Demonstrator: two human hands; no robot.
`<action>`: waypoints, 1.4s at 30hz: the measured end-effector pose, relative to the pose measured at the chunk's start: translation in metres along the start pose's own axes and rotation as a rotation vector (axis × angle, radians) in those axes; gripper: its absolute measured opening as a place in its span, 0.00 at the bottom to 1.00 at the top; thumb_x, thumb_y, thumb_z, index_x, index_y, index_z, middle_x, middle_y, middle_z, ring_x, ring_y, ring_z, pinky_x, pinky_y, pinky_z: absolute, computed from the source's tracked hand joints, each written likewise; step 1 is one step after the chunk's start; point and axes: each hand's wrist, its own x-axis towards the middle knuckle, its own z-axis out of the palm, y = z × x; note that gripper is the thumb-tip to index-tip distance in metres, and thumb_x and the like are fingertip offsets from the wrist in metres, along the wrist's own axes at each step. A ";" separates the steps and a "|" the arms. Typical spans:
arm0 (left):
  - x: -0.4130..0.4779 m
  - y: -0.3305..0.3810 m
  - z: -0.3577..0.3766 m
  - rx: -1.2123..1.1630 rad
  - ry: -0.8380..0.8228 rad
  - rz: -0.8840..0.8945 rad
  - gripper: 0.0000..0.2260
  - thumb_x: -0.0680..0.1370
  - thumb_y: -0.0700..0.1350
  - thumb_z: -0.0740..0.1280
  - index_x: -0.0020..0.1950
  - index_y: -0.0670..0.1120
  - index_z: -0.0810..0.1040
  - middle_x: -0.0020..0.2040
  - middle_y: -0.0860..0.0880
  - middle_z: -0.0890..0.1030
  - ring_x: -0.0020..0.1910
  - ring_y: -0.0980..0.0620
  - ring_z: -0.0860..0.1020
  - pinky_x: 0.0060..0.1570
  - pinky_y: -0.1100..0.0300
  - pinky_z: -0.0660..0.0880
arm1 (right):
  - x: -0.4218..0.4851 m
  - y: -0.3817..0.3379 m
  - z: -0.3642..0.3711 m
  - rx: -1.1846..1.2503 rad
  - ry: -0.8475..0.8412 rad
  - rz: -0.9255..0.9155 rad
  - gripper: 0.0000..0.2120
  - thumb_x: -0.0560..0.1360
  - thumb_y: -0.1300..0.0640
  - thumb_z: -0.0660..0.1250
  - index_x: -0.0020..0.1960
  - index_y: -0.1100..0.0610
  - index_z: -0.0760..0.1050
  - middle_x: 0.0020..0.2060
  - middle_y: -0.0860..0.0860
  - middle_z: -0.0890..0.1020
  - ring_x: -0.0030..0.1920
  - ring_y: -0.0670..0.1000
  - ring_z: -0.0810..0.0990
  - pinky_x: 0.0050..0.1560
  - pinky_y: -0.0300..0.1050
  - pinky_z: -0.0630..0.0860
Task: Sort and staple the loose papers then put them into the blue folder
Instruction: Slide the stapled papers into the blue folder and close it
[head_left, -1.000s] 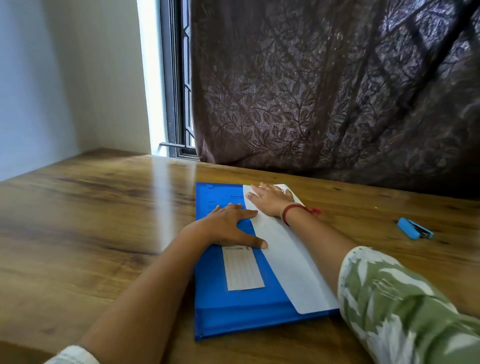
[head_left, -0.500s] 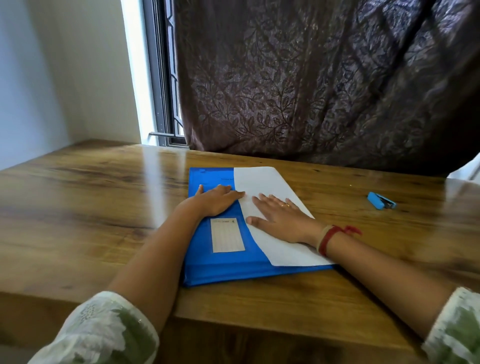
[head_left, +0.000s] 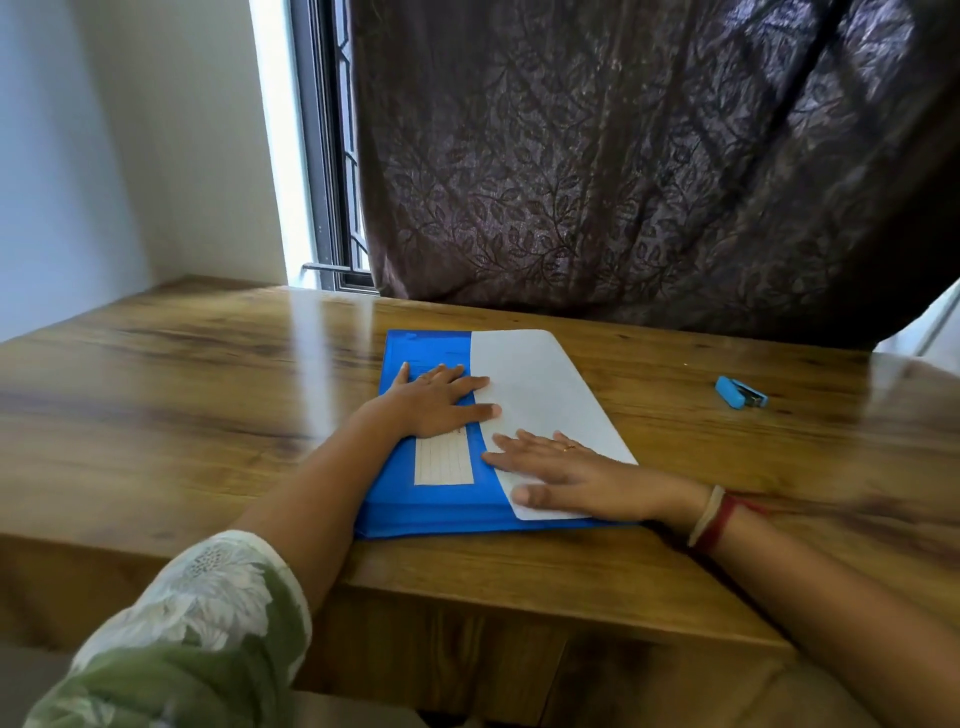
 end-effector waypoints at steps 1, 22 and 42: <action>-0.003 0.001 0.000 0.000 0.003 0.002 0.32 0.77 0.70 0.48 0.79 0.60 0.49 0.81 0.51 0.49 0.79 0.49 0.46 0.74 0.37 0.39 | -0.002 -0.001 -0.008 0.227 0.020 -0.020 0.24 0.78 0.38 0.55 0.72 0.42 0.65 0.76 0.46 0.61 0.76 0.47 0.56 0.75 0.50 0.47; -0.059 0.038 -0.015 0.241 0.260 -0.046 0.27 0.82 0.54 0.58 0.79 0.54 0.53 0.77 0.45 0.59 0.74 0.43 0.62 0.74 0.42 0.57 | 0.027 0.056 -0.027 0.094 0.649 0.313 0.13 0.77 0.46 0.66 0.56 0.52 0.77 0.54 0.48 0.76 0.51 0.47 0.75 0.43 0.38 0.70; -0.096 -0.071 0.002 -0.043 0.057 -0.280 0.37 0.75 0.73 0.48 0.79 0.59 0.47 0.80 0.55 0.49 0.79 0.51 0.47 0.72 0.34 0.37 | 0.040 0.064 -0.022 0.151 0.634 0.247 0.25 0.79 0.40 0.58 0.70 0.54 0.69 0.68 0.56 0.71 0.66 0.55 0.70 0.65 0.51 0.69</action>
